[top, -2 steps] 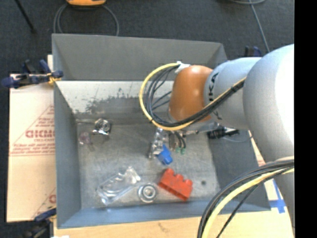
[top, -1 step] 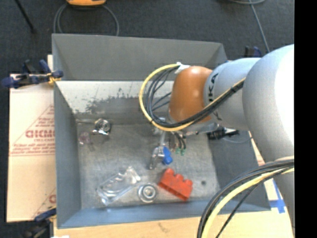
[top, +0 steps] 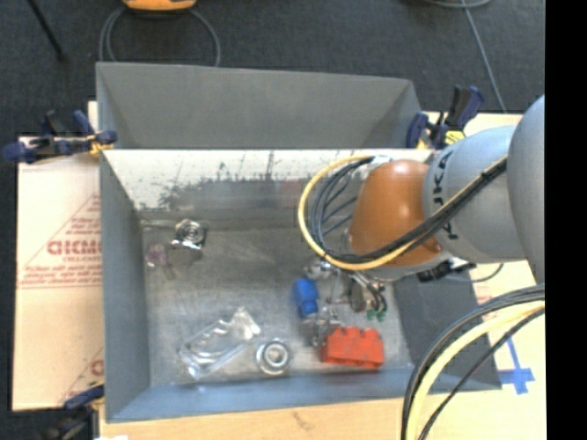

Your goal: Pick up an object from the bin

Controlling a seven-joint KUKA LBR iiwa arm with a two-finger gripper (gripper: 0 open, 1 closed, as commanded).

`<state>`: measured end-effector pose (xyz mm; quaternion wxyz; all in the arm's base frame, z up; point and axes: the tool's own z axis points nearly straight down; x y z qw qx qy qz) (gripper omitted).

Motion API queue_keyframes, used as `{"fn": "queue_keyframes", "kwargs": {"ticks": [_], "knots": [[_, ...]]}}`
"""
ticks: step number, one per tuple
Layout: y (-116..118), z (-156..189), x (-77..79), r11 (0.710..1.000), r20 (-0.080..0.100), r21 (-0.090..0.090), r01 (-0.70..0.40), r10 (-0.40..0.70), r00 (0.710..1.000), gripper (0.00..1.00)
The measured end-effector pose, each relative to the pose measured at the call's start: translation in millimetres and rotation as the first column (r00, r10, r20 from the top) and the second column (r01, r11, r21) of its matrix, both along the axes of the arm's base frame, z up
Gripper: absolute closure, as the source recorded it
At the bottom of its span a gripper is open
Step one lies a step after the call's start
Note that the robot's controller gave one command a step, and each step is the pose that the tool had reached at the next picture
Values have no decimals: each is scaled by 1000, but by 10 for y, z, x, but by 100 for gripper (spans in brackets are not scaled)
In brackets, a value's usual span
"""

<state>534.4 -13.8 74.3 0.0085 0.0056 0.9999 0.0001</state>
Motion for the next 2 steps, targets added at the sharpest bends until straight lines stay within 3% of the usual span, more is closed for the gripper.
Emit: {"fn": "queue_keyframes", "kwargs": {"ticks": [1,2], "knots": [[5,12,7,1000,-2,0,-1,1,1000,100],[6,-12,-14,1000,-8,0,-1,1,1000,0]]}}
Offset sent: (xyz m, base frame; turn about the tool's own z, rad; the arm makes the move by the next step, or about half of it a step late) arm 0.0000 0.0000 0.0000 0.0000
